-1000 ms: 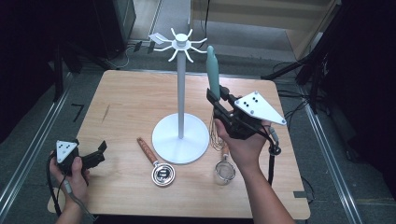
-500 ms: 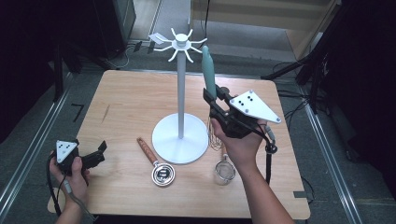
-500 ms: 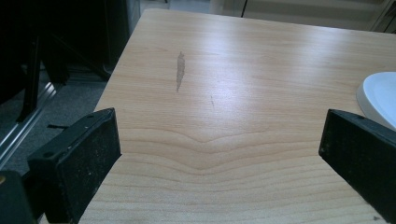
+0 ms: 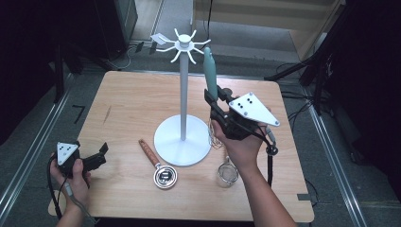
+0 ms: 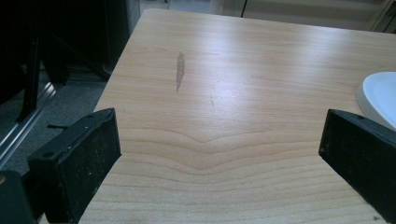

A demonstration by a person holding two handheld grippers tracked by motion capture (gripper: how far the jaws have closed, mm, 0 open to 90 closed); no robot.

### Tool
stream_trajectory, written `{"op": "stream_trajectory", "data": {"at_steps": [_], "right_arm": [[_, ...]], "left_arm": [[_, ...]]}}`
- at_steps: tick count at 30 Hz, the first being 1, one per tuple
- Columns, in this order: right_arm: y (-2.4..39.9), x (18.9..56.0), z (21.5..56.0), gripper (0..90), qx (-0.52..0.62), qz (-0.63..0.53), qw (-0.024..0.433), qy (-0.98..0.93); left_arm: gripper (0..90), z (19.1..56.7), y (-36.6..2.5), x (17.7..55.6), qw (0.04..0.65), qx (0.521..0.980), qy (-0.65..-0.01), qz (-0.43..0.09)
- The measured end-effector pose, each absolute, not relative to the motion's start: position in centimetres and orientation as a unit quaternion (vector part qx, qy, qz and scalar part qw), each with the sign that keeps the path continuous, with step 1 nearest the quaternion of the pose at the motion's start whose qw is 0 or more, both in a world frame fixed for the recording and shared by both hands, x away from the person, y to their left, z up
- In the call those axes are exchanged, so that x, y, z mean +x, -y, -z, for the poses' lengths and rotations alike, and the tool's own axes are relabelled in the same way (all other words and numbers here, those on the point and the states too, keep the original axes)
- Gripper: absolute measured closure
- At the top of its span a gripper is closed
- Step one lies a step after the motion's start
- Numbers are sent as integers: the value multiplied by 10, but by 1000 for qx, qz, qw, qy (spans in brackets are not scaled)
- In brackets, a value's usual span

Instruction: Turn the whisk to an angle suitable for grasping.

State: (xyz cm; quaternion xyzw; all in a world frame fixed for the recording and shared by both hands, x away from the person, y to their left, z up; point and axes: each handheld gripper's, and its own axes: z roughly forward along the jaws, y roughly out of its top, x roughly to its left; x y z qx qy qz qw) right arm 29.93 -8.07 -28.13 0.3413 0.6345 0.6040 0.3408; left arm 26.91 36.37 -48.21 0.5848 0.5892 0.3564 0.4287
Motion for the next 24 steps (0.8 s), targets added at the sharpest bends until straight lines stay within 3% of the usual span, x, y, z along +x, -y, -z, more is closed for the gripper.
{"op": "stream_trajectory", "data": {"at_steps": [5, 18, 20, 21, 24], "right_arm": [[77, 300, 283, 708, 338, -594, 366, -632], [84, 302, 283, 627, 342, -616, 331, -627], [86, 301, 281, 681, 339, -625, 325, -623], [88, 302, 279, 752, 341, -624, 327, -622], [90, 304, 276, 817, 338, -626, 322, -624]], "left_arm": [[0, 482, -364, 269, 429, 584, -590, -356], [0, 482, -364, 269, 429, 584, -590, -355], [0, 482, -364, 269, 430, 584, -590, -355], [0, 482, -364, 269, 430, 584, -590, -355], [0, 482, -364, 269, 429, 584, -590, -355]]}}
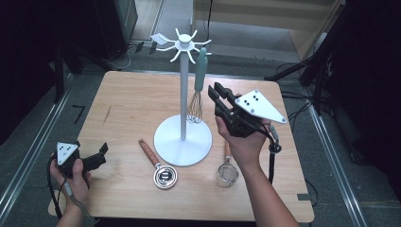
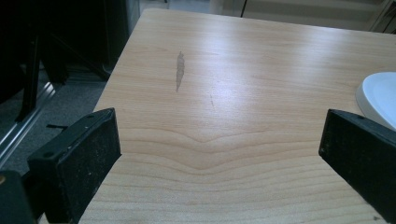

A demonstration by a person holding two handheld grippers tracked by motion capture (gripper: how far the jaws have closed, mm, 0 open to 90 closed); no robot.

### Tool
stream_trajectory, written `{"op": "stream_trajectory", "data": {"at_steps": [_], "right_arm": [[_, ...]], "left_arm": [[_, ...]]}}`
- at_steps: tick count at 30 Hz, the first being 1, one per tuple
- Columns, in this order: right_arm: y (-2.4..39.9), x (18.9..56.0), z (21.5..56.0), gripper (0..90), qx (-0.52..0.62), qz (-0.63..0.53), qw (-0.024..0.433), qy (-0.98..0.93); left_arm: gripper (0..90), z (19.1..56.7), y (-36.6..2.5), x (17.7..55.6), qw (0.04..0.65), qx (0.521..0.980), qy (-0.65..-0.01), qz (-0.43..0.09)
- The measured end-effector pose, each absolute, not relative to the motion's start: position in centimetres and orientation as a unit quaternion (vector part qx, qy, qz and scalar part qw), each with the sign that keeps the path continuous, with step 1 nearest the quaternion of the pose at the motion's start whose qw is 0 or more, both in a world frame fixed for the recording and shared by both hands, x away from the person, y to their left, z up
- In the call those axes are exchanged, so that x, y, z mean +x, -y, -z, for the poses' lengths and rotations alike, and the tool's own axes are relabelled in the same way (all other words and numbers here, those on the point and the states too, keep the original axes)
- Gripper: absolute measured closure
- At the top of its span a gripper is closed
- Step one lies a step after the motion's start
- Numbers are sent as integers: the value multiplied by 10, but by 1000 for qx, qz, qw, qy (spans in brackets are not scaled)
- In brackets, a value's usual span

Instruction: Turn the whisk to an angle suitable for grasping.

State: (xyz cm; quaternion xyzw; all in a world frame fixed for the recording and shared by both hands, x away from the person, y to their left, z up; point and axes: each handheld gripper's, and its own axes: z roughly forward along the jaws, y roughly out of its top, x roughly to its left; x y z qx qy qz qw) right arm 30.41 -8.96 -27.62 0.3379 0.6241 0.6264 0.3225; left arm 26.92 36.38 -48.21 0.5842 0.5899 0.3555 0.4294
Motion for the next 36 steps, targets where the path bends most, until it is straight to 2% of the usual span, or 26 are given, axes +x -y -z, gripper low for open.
{"op": "stream_trajectory", "data": {"at_steps": [4, 36], "right_arm": [[91, 310, 268, 900, 338, -621, 324, -628], [84, 339, 221, 900, 307, -660, 325, -603]], "left_arm": [[0, 482, -364, 269, 430, 584, -590, -355], [0, 482, -365, 270, 432, 584, -590, -353]]}}
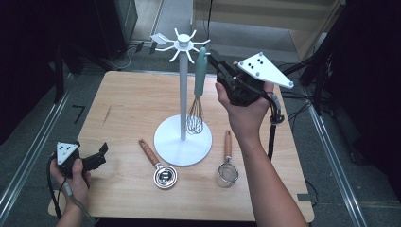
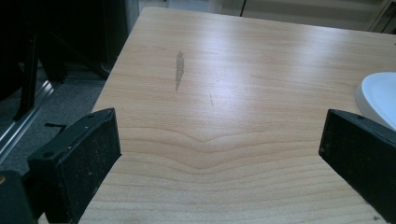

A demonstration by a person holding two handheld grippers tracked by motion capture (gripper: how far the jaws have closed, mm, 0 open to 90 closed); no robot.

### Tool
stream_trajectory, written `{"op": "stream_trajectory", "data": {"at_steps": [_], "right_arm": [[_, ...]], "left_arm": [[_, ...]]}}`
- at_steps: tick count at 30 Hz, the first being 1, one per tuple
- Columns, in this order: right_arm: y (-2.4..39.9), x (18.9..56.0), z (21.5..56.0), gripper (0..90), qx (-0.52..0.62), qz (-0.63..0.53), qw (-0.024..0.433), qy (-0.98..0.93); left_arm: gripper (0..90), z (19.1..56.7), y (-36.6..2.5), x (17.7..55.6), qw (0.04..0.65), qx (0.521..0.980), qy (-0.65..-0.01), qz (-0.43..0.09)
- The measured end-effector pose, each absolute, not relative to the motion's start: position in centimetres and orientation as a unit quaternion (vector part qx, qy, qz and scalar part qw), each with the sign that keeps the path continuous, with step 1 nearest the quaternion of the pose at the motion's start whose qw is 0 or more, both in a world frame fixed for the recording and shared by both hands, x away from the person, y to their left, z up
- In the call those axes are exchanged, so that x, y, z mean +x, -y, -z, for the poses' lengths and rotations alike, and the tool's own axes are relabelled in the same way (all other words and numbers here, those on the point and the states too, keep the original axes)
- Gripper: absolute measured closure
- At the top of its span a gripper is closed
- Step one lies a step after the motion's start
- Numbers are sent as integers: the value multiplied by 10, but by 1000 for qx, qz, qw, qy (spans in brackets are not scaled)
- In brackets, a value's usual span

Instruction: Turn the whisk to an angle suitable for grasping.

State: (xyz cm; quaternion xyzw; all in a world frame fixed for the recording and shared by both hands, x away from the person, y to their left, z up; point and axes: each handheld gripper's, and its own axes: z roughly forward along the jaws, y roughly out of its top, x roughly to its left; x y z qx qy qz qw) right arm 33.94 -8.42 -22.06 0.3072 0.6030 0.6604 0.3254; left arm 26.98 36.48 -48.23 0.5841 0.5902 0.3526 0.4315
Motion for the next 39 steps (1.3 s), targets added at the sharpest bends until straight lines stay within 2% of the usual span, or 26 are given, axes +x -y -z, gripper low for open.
{"op": "stream_trajectory", "data": {"at_steps": [39], "right_arm": [[77, 319, 216, 900, 266, -674, 313, -614]], "left_arm": [[0, 482, -365, 270, 430, 587, -591, -349]]}}
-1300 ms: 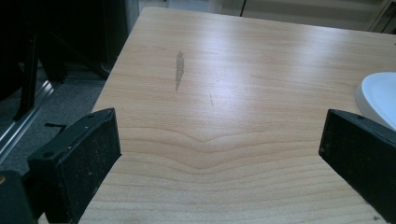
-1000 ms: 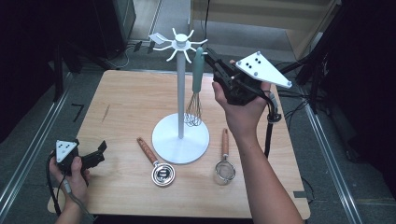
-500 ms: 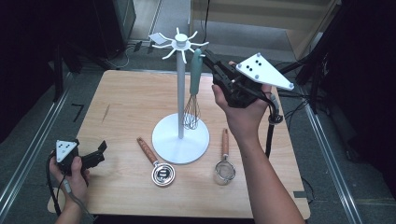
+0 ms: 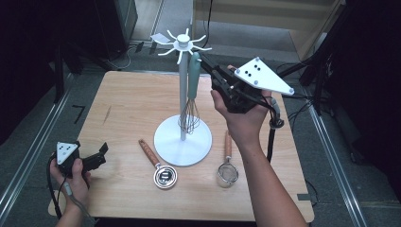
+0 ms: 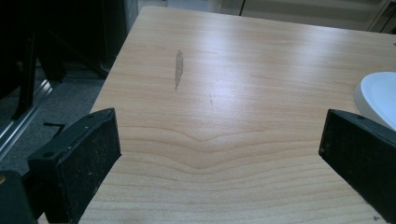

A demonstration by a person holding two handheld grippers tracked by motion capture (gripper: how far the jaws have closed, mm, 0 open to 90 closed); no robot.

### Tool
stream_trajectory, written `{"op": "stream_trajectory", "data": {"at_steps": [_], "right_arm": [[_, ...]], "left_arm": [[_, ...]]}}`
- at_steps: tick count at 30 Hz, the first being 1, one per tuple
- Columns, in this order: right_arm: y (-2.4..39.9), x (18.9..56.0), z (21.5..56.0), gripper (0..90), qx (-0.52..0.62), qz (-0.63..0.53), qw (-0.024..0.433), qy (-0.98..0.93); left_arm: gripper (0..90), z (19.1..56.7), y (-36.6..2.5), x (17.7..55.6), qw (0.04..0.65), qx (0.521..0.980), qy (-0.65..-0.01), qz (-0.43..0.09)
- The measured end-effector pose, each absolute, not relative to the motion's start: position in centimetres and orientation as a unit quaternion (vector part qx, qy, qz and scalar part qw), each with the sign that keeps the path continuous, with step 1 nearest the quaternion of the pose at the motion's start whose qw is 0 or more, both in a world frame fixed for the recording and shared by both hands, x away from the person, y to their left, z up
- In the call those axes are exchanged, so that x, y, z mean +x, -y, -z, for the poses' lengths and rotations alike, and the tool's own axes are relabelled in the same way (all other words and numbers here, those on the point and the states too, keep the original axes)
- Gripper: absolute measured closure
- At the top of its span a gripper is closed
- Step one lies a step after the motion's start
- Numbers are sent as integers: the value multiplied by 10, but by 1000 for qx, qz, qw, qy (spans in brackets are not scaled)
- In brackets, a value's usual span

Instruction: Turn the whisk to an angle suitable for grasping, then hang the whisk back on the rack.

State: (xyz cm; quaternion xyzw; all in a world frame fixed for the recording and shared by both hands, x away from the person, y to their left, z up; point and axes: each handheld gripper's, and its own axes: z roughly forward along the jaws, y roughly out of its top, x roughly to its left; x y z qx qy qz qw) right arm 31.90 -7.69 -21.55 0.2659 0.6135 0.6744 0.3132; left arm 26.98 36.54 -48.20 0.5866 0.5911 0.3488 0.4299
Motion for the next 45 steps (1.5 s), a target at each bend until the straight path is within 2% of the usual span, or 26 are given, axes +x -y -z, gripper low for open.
{"op": "stream_trajectory", "data": {"at_steps": [25, 34, 43, 45], "right_arm": [[63, 311, 220, 900, 256, -674, 298, -626], [70, 308, 230, 900, 265, -662, 299, -634], [86, 309, 250, 749, 291, -652, 264, -648], [89, 309, 258, 667, 307, -633, 273, -656]], "left_arm": [[0, 482, -366, 270, 435, 584, -590, -349], [0, 482, -366, 269, 439, 583, -590, -346], [0, 482, -366, 269, 438, 582, -589, -350], [0, 482, -366, 270, 437, 584, -588, -349]]}}
